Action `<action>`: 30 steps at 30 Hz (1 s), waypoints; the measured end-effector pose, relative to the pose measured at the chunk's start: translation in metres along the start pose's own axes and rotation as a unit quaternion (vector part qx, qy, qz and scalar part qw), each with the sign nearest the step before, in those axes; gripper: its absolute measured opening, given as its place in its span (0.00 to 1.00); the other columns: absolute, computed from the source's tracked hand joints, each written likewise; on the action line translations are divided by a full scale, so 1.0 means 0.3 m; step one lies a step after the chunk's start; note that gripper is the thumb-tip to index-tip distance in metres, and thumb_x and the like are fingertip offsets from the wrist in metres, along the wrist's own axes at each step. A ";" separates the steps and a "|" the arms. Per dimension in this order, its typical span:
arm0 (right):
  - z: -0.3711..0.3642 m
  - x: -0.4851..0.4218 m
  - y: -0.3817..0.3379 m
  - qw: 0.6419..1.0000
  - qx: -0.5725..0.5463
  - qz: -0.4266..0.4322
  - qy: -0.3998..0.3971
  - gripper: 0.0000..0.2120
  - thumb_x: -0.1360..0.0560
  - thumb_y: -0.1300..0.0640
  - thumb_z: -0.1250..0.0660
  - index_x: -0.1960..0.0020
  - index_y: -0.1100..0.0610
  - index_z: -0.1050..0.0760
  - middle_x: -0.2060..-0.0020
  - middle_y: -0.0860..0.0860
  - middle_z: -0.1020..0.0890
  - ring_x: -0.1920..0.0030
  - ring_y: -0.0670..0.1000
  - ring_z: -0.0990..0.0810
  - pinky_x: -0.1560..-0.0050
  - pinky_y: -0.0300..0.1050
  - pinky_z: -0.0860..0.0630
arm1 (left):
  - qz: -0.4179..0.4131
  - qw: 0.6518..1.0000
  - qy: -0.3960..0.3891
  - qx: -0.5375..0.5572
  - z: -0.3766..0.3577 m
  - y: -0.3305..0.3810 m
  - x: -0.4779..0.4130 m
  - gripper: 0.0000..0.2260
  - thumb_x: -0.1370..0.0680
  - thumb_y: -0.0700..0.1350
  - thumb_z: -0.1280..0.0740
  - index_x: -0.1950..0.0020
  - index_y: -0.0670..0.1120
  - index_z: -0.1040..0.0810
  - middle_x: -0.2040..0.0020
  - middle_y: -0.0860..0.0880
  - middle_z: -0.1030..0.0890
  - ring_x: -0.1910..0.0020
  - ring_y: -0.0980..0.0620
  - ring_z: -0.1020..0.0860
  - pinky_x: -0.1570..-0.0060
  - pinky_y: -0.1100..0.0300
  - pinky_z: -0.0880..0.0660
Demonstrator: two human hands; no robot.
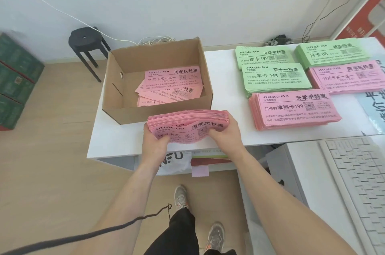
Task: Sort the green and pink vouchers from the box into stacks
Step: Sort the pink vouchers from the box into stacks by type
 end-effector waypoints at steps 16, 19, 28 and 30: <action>0.496 0.144 -0.263 0.999 -0.001 0.006 0.040 0.21 0.27 0.69 0.27 0.38 0.54 0.24 0.48 0.48 0.14 0.46 0.48 0.15 0.48 0.43 0.18 | -0.106 0.980 -0.153 -0.075 -0.242 0.445 0.210 0.23 0.25 0.33 0.31 0.35 0.50 0.32 0.45 0.57 0.19 0.44 0.55 0.20 0.50 0.63 0.26; 0.668 0.152 -0.311 0.995 0.011 -0.020 0.098 0.20 0.28 0.65 0.24 0.40 0.53 0.24 0.48 0.48 0.15 0.48 0.47 0.15 0.47 0.46 0.18 | -0.105 0.974 -0.182 -0.079 -0.365 0.544 0.228 0.20 0.25 0.35 0.29 0.35 0.46 0.28 0.45 0.54 0.18 0.45 0.55 0.19 0.48 0.59 0.24; 0.987 -0.039 -0.326 0.977 0.095 -0.107 0.160 0.15 0.28 0.65 0.33 0.44 0.53 0.22 0.51 0.48 0.15 0.47 0.51 0.17 0.47 0.51 0.20 | -0.057 0.967 -0.237 -0.071 -0.791 0.697 0.151 0.12 0.26 0.34 0.30 0.45 0.45 0.23 0.48 0.47 0.17 0.52 0.48 0.18 0.57 0.55 0.23; 1.059 -0.105 -0.316 0.966 0.124 -0.139 0.180 0.12 0.27 0.65 0.34 0.46 0.53 0.21 0.52 0.49 0.16 0.48 0.51 0.17 0.52 0.47 0.22 | -0.047 0.963 -0.256 -0.072 -0.898 0.710 0.107 0.13 0.27 0.35 0.29 0.44 0.45 0.23 0.49 0.47 0.16 0.52 0.48 0.17 0.52 0.52 0.20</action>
Point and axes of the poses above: each hand's wrist, its own x-axis away from the middle knuckle, its own z-axis out of the back of the hand, y = z × x, the point moved 7 cm from there along -x, towards the middle knuckle
